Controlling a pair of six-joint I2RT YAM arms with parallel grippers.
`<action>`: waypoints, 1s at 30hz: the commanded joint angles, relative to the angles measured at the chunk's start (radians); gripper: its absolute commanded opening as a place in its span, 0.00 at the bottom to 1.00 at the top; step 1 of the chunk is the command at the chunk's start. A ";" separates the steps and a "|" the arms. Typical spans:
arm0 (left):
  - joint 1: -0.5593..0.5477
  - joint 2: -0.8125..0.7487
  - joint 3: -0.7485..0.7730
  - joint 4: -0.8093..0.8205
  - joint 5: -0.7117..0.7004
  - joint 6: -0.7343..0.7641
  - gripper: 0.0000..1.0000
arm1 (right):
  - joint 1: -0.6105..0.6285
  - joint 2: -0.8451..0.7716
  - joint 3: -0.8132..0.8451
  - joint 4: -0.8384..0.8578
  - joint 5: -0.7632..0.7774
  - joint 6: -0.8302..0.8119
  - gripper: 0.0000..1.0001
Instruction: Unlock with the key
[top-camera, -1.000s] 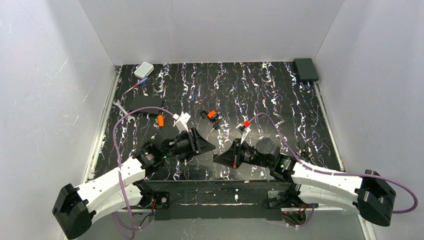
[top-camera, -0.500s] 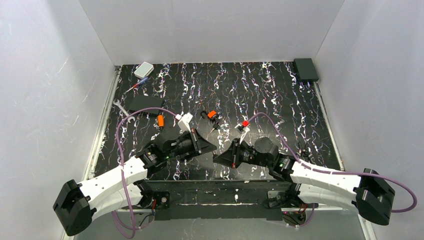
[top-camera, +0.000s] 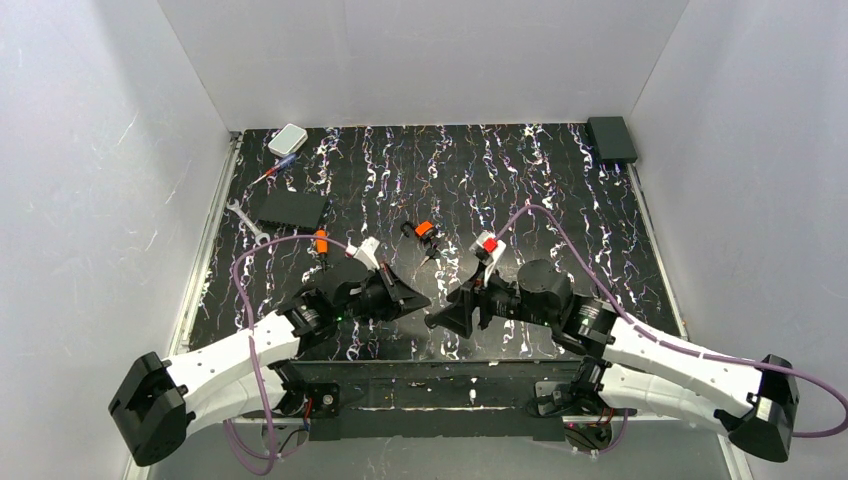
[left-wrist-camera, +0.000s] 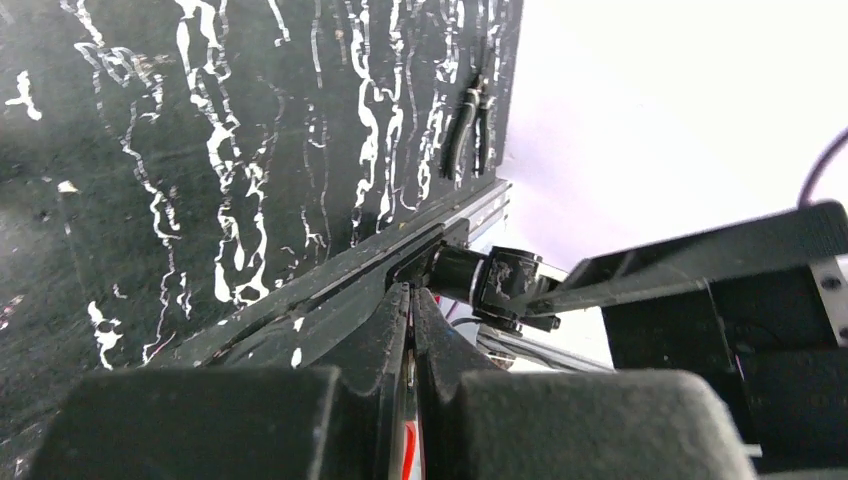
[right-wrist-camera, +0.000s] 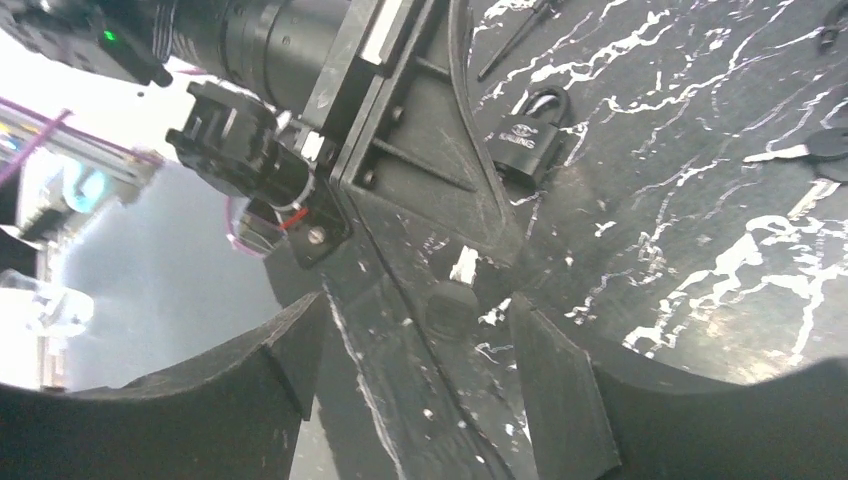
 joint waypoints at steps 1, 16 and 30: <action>-0.008 0.028 0.096 -0.220 -0.081 -0.098 0.00 | 0.026 -0.062 0.029 -0.115 0.046 -0.222 0.76; -0.008 0.089 0.197 -0.443 -0.041 -0.408 0.00 | 0.417 -0.065 -0.260 0.406 0.553 -0.842 0.68; -0.009 0.092 0.184 -0.404 -0.012 -0.407 0.00 | 0.433 0.073 -0.234 0.488 0.565 -0.890 0.61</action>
